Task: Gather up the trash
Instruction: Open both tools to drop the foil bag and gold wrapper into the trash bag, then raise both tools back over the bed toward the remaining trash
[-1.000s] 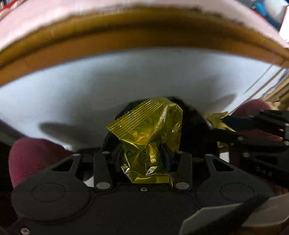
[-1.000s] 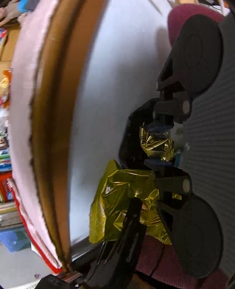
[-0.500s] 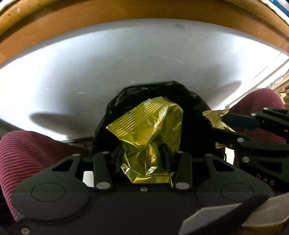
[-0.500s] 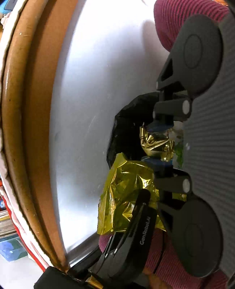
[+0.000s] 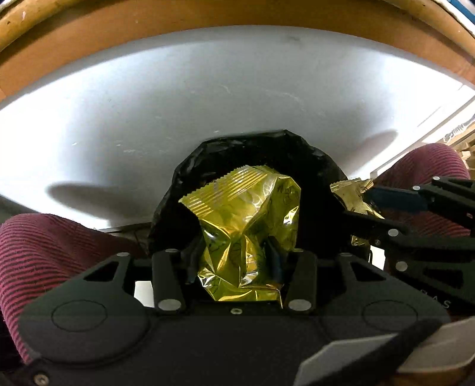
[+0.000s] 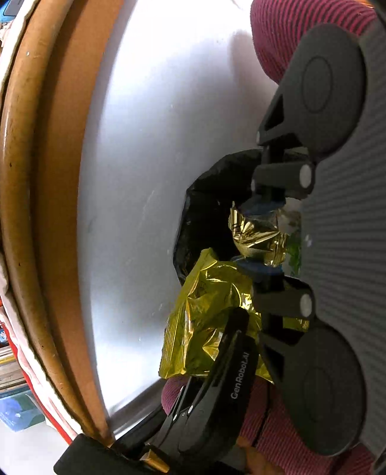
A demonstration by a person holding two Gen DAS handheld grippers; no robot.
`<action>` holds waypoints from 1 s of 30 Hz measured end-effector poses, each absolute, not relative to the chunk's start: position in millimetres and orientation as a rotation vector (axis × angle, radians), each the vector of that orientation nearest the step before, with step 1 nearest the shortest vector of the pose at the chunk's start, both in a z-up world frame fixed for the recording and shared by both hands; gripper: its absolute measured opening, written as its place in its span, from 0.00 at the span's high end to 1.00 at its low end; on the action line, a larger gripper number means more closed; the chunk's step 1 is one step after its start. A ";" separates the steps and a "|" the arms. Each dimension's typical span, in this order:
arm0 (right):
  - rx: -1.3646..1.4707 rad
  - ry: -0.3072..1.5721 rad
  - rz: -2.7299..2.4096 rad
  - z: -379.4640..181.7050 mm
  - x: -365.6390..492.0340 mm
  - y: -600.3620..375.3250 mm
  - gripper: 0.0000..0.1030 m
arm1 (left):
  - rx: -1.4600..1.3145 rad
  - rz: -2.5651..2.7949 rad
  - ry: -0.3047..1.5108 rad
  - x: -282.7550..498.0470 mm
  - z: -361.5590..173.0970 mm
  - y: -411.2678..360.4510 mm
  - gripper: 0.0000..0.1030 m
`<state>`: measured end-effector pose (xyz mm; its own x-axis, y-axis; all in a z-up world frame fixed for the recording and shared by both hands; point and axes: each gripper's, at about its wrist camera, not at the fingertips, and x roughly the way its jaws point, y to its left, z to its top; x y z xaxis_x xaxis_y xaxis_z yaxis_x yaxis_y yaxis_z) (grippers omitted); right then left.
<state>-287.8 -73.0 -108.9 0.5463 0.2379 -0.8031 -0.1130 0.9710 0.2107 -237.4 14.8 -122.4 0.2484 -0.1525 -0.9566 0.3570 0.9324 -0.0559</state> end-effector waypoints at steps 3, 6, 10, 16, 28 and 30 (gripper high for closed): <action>0.140 0.969 0.209 -109.1 -287.8 -72.5 0.43 | 0.184 -0.346 1.278 -237.2 -123.4 14.2 0.50; 0.140 0.968 0.212 -109.8 -288.3 -72.0 0.42 | 0.192 -0.343 1.280 -237.0 -124.3 13.7 0.37; 0.135 0.969 0.213 -110.7 -288.8 -71.4 0.42 | 0.201 -0.344 1.269 -238.2 -123.5 13.1 0.28; 0.131 0.966 0.210 -109.0 -288.9 -71.5 0.41 | 0.216 -0.341 1.263 -239.5 -120.2 11.6 0.26; 0.155 0.919 0.255 -77.3 -292.5 -83.3 0.32 | 0.192 -0.458 1.185 -248.3 -72.7 23.3 0.26; 0.180 0.893 0.274 -62.7 -293.7 -91.9 0.29 | 0.177 -0.519 1.167 -251.0 -54.1 29.2 0.26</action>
<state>-293.7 -91.9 -62.7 0.5960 0.3088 -0.7412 -0.1602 0.9502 0.2671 -251.0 29.2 -54.1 0.2912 -0.2965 -0.9096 0.4764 0.8694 -0.1309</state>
